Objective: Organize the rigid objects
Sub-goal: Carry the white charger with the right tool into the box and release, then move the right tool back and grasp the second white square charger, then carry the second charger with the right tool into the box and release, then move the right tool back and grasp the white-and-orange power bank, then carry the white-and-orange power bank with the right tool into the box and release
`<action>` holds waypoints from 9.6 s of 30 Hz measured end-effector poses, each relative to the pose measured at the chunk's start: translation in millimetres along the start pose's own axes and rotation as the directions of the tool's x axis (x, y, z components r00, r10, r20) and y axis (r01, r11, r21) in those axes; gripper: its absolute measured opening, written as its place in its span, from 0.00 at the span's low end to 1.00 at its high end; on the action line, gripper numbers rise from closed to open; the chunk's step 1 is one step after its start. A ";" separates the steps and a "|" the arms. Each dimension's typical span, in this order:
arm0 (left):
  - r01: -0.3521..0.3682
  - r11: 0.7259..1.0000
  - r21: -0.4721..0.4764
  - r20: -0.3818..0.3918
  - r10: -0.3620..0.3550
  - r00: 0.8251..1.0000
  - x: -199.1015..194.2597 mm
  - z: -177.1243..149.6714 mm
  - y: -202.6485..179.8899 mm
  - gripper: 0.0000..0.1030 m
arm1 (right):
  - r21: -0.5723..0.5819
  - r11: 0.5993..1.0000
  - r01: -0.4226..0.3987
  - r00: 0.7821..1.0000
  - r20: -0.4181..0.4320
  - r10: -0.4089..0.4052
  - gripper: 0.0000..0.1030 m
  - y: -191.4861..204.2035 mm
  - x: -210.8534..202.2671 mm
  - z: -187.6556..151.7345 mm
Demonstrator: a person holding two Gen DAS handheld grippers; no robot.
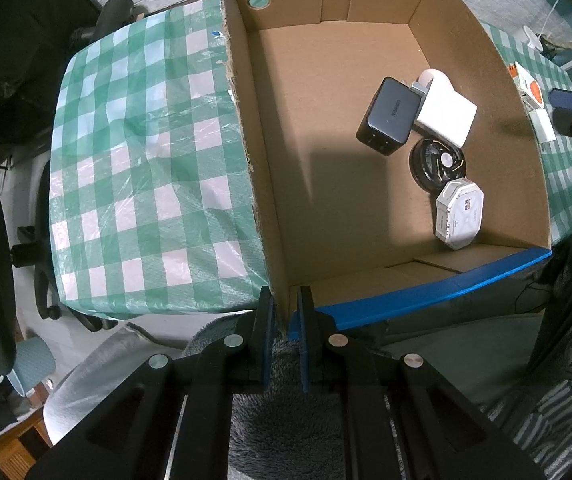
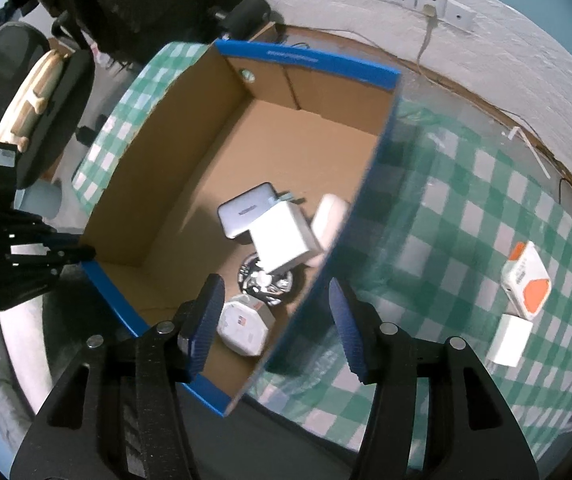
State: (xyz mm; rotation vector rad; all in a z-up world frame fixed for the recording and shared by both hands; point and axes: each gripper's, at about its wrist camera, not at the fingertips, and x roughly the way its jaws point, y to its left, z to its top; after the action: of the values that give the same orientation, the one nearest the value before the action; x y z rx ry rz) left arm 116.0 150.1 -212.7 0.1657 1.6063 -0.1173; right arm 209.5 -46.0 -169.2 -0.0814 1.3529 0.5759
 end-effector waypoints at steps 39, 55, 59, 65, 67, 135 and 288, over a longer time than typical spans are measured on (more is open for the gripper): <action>-0.006 1.000 0.003 -0.007 0.006 1.000 -1.1 -2.5 2.3 0.09 | 0.384 0.893 0.234 0.970 -0.161 -0.184 0.57 -265.5 48.7 -82.9; -0.005 1.000 0.003 -0.006 0.005 1.000 -1.2 -2.3 2.8 0.09 | 0.350 0.897 0.269 0.957 -0.200 -0.209 0.50 -258.9 57.6 -97.7; -0.007 1.000 0.003 -0.006 0.007 1.000 -1.1 -1.9 2.2 0.09 | 0.350 0.902 0.252 0.962 -0.191 -0.195 0.50 -239.8 51.5 -92.8; -0.006 1.000 0.003 -0.005 0.006 1.000 -0.4 -2.4 3.0 0.09 | 0.323 0.917 0.234 0.966 -0.181 -0.183 0.50 -217.5 34.6 -82.9; -0.007 1.000 0.005 -0.005 0.007 1.000 -0.3 -2.8 2.8 0.09 | 0.315 0.920 0.232 0.967 -0.178 -0.183 0.50 -209.5 26.7 -81.0; -0.005 1.000 0.006 -0.006 0.005 1.000 1.1 1.9 0.5 0.10 | -0.137 0.990 0.012 0.985 -0.169 -0.036 0.51 47.1 50.6 9.6; 0.009 0.999 0.039 -0.042 -0.008 0.999 6.1 9.1 -0.6 0.19 | -0.104 0.994 -0.018 0.997 -0.071 0.011 0.61 2.1 -28.9 30.7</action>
State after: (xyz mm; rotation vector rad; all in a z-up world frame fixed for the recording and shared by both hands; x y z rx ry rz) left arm 124.6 148.1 -219.2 0.1929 1.6470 -0.1530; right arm 233.2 -42.5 -134.4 -0.1788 1.3915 0.6612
